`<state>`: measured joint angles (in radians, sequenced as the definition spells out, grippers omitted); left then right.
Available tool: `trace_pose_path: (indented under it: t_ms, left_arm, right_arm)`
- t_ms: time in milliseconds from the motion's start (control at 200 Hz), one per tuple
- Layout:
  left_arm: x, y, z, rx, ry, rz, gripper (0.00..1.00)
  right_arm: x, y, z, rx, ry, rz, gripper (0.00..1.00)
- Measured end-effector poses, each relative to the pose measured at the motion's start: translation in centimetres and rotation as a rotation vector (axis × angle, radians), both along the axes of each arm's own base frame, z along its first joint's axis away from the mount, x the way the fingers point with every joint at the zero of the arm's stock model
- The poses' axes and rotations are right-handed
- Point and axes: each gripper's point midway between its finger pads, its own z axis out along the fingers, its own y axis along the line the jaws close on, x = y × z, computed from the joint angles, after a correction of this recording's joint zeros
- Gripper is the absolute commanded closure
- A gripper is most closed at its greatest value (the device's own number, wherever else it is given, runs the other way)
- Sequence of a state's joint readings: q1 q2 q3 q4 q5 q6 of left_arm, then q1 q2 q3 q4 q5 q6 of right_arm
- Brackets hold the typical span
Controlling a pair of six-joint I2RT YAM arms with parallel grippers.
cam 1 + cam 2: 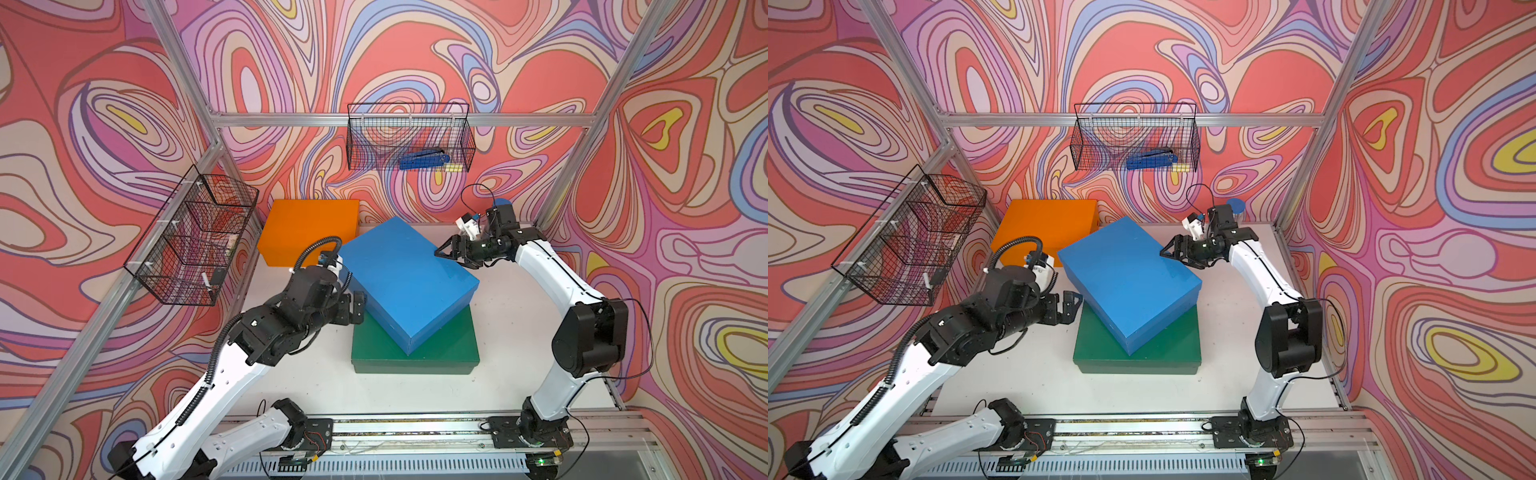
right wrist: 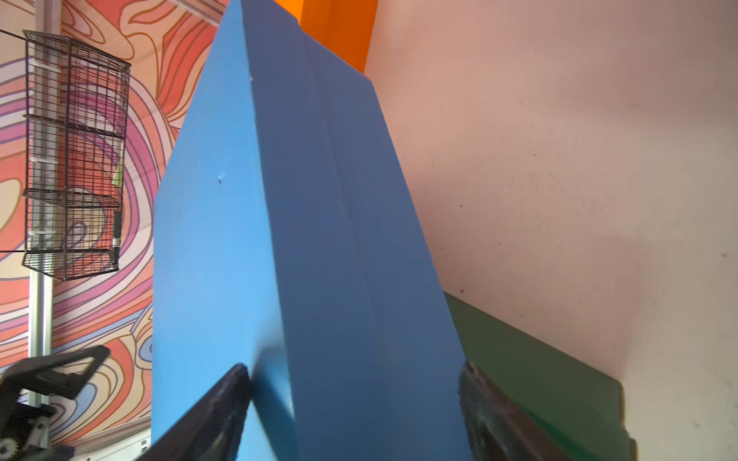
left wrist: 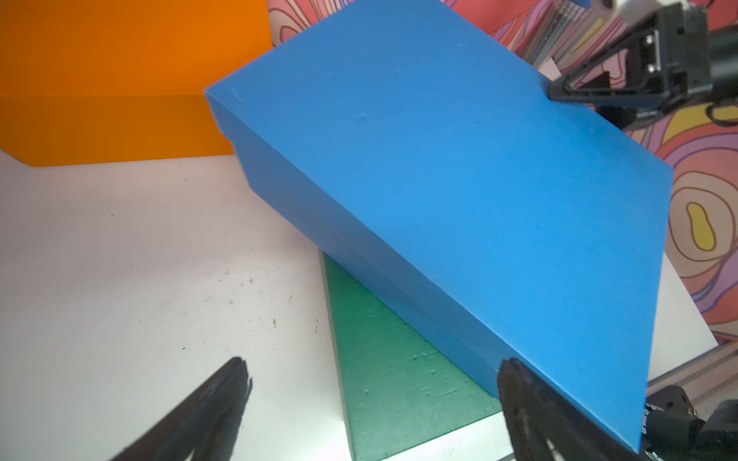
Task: Stack the shoeboxes
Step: Place the shoebox at the shoebox, then adjust the shoebox.
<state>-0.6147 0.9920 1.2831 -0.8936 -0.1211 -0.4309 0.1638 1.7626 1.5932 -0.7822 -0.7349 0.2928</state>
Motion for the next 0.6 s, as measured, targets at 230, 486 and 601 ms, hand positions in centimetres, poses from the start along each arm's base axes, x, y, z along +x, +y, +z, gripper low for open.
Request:
trace_pose_path:
  t_ms: [230, 486, 601]
  left_arm:
    - [5.1, 1.7, 1.7, -0.026, 0.034, 0.016, 0.0]
    - [11.2, 1.8, 0.9, -0.097, 0.109, -0.05, 0.0]
    - [13.5, 1.7, 0.6, -0.122, 0.122, -0.083, 0.0]
  right_arm:
    - [-0.2, -1.0, 0.2, -0.063, -0.009, -0.031, 0.14]
    - [0.2, -1.9, 1.8, -0.123, -0.036, -0.062, 0.11]
    - [0.3, -2.4, 2.4, -0.148, -0.046, -0.077, 0.09]
